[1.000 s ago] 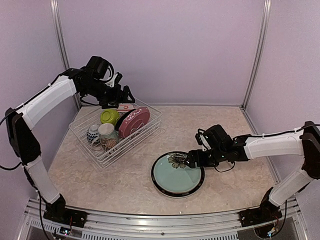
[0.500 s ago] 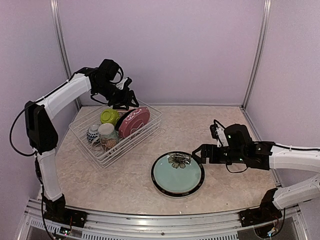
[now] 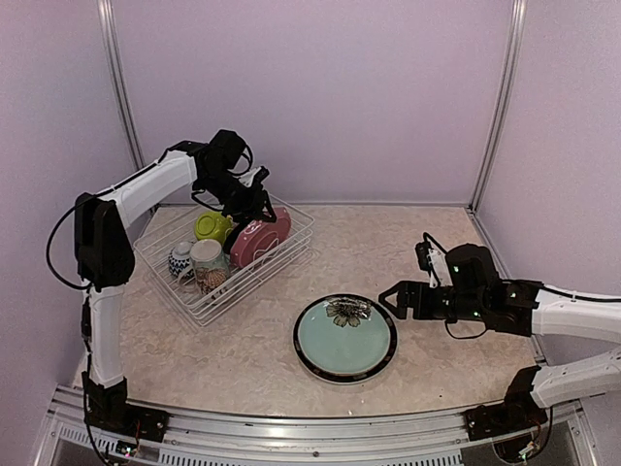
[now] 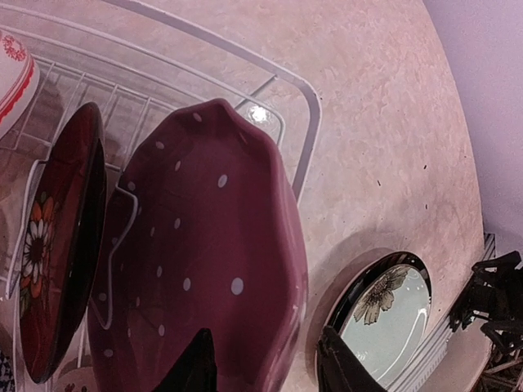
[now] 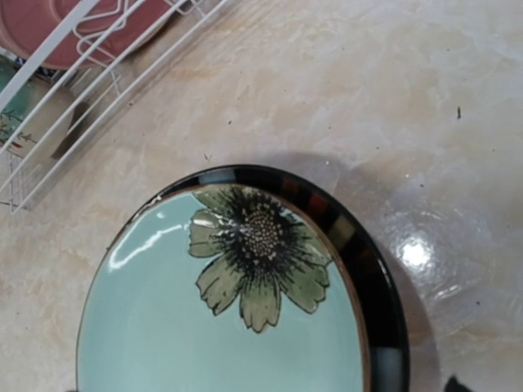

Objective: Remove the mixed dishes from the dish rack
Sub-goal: Grab the plate from the dish rack.

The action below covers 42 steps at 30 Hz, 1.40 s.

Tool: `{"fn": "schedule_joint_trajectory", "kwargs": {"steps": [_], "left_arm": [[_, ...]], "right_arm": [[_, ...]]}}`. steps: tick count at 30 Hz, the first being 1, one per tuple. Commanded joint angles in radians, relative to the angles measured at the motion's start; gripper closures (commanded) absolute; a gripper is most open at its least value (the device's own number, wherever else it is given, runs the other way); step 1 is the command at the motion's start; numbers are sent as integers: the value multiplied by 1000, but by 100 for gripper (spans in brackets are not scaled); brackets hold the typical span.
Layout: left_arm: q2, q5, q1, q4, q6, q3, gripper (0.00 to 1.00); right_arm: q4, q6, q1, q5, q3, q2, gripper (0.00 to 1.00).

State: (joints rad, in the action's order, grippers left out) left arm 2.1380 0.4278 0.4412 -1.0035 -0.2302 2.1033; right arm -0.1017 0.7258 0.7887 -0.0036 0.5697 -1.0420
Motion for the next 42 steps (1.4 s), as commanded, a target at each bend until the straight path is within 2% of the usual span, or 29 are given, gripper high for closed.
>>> {"fn": "schedule_joint_trajectory", "kwargs": {"steps": [1,9,16,27,42], "left_arm": [[35,92,1,17,-25,24,64],[64,221,-37,47,-62,22,65],[48,312,-65,76,-77,-8,81],[20,318,-68,42,-52,19,100],[-74,291,-23,20,-29,70,100]], "right_arm": [[10,0,-9,5,-22,5,7],[48,6,-11,-43,-18,-56,7],[51,11,-10,-44,-15,-65,7],[36,16,-10,-35,0,-68,7],[25,35,-10,-4,19,-65,7]]}}
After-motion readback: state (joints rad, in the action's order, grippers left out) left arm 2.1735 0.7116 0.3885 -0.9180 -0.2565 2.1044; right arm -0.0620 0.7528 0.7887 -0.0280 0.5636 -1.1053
